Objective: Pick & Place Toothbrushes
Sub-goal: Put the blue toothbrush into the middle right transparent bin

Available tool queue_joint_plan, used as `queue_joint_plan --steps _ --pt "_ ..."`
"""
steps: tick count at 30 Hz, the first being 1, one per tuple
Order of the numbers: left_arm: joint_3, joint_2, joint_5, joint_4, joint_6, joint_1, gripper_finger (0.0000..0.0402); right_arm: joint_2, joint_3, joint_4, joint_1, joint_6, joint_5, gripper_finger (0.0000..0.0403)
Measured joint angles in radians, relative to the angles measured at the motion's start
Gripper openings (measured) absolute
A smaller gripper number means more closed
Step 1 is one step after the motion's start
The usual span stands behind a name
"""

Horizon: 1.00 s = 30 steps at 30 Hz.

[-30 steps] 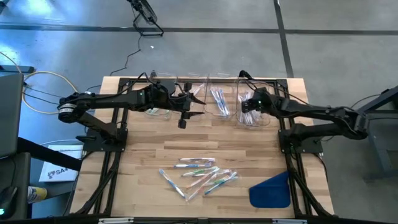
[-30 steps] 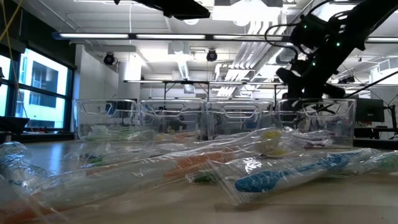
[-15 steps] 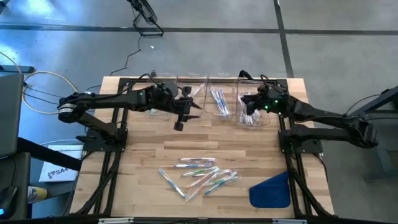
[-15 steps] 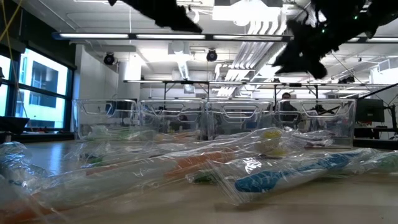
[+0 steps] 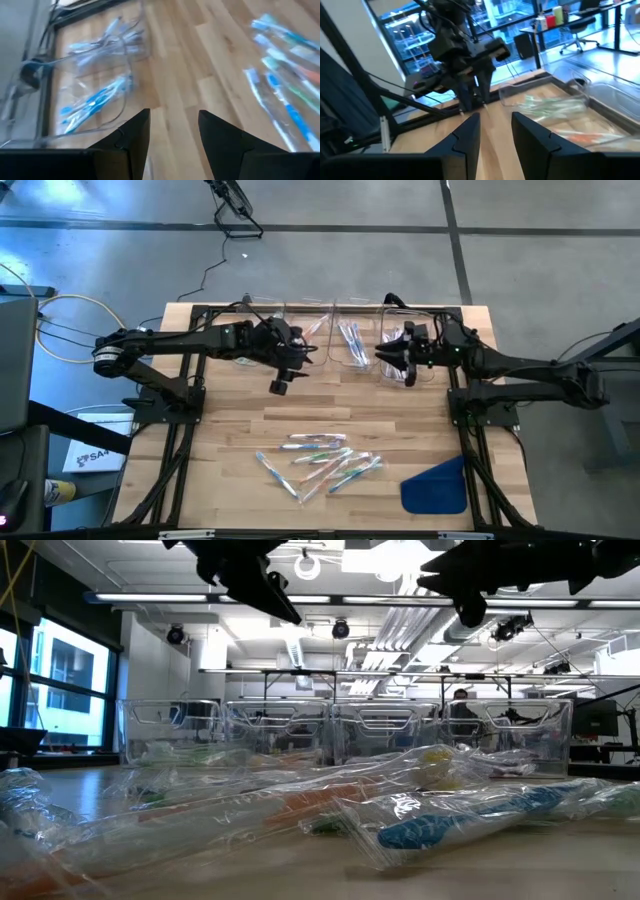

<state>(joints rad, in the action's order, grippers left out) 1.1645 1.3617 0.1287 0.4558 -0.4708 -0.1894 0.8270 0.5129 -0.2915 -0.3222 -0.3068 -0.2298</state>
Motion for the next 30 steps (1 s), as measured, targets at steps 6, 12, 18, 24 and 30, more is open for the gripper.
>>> queue_joint_plan --steps 6,12,18,24,30 --pt "0.000 0.000 -0.088 -0.003 0.006 0.000 0.0163 0.037 0.000 0.006 0.034 -0.003 0.044 0.0104" --pt "0.000 0.000 -0.083 -0.002 -0.005 0.010 0.0163 0.093 0.000 0.004 0.130 -0.051 0.150 0.0104" --pt "0.000 0.000 -0.079 0.018 -0.081 0.065 0.0163 0.147 0.000 -0.067 0.287 -0.087 0.316 0.0104" --pt "0.000 0.000 -0.078 0.041 -0.140 0.149 0.0163 0.191 0.000 -0.153 0.415 -0.090 0.460 0.0104" --pt "0.000 -0.001 -0.078 0.290 -0.217 0.267 0.0163 0.224 0.000 -0.172 0.494 -0.093 0.555 0.0104"
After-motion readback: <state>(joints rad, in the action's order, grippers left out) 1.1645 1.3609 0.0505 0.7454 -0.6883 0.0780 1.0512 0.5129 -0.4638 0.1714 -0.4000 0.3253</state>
